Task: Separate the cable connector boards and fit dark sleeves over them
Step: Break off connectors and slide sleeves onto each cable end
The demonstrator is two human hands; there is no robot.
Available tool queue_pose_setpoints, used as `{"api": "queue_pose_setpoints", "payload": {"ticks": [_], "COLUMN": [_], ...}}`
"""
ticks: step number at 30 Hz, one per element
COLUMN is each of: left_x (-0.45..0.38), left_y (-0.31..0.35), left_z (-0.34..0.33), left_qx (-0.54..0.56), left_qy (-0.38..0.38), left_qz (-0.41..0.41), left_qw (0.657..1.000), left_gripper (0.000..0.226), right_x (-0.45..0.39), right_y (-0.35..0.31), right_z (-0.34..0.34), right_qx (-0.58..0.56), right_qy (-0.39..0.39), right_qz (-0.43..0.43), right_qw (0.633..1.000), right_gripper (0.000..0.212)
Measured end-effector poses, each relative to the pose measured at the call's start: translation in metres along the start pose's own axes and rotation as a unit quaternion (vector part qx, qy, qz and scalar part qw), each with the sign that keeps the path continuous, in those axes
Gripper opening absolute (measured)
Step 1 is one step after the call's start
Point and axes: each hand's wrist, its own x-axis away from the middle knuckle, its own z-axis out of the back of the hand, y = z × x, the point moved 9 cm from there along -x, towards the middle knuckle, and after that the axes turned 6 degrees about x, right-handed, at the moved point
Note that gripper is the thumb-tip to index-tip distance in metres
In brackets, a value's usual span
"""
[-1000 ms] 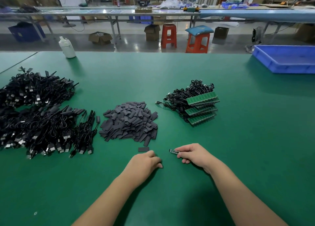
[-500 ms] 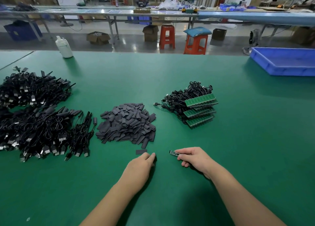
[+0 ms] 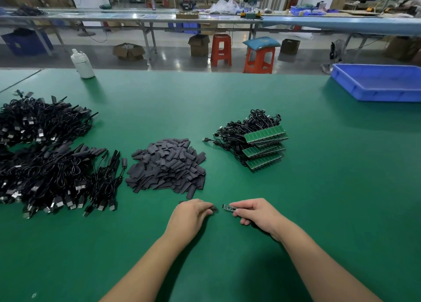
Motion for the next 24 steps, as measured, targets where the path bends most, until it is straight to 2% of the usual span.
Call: {"api": "queue_pose_setpoints", "payload": {"ticks": [14,24], "left_x": [-0.006,-0.010], "left_y": [0.012,0.011], "left_z": [-0.008,-0.013], "left_qx": [0.066,0.047], "left_qy": [0.021,0.004], "left_qz": [0.011,0.039], "left_qw": [0.998,0.998], "left_gripper": [0.025,0.028], "right_x": [0.001,0.002], "right_y": [-0.002,-0.001], "right_z": [0.000,-0.001], "right_qx": [-0.012,-0.017], "right_qy": [0.010,0.010], "right_qz": [0.005,0.002], "right_qw": [1.000,1.000], "right_gripper": [0.025,0.024]}}
